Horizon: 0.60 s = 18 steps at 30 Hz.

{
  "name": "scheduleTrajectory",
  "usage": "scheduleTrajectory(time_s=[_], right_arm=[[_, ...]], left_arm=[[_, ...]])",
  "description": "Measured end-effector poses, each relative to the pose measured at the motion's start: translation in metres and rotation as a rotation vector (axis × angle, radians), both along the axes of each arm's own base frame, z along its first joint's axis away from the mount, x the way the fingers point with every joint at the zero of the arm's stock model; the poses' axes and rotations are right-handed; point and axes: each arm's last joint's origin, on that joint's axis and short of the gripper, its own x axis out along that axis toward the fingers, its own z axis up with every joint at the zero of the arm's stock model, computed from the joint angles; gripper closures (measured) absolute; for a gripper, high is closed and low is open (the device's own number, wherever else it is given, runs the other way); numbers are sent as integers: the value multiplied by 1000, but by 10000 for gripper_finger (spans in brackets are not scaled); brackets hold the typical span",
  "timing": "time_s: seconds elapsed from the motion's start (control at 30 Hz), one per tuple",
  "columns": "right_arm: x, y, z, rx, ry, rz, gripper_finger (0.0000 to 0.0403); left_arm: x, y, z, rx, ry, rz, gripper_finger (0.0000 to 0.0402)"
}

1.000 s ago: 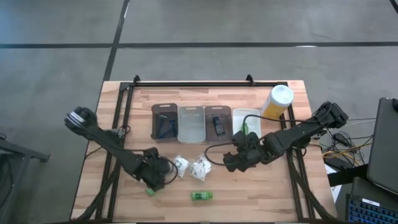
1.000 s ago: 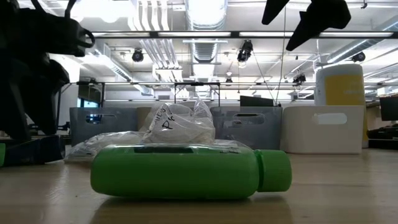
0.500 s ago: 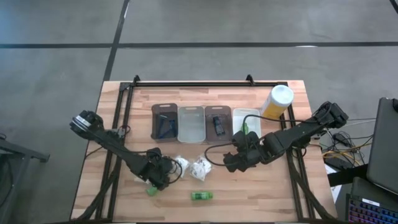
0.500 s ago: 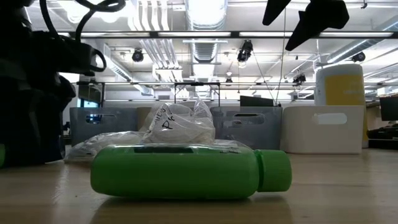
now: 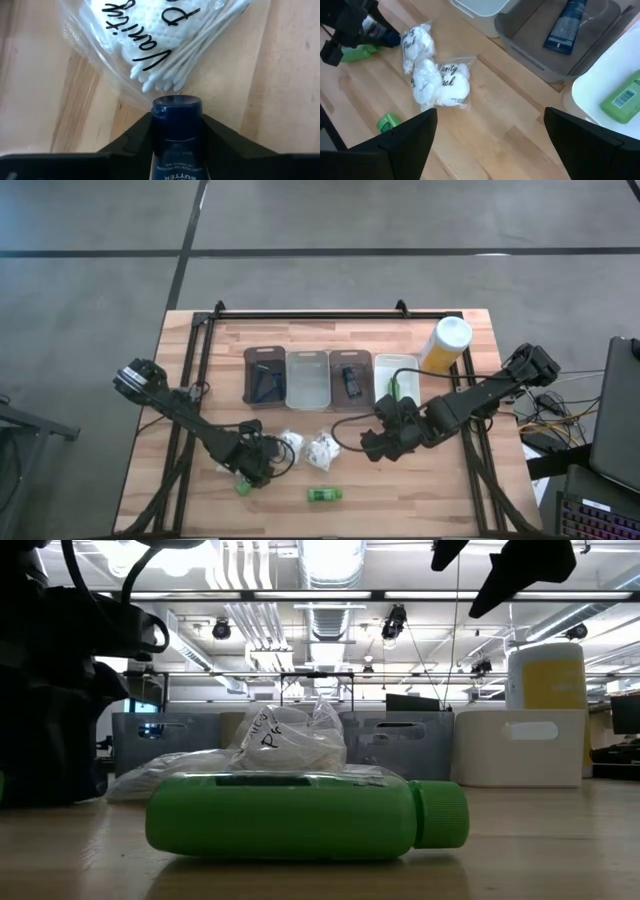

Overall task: Pick & Place Travel size toiletries
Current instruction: Put the blue shave cream into the right black bin

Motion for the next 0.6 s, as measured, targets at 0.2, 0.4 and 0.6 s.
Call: scheduleTrajectory(time_s=[0.2, 0.4, 0.6], right_arm=[[3, 2, 2, 32, -45, -9, 39], [11, 7, 7, 75, -140, 8, 39], [18, 10, 13, 101, -223, 24, 39]], left_arm=[[-1, 1, 4, 4, -15, -8, 277], [-4, 4, 28, -44, -92, -17, 266], [-14, 16, 77, -106, -326, 46, 274]])
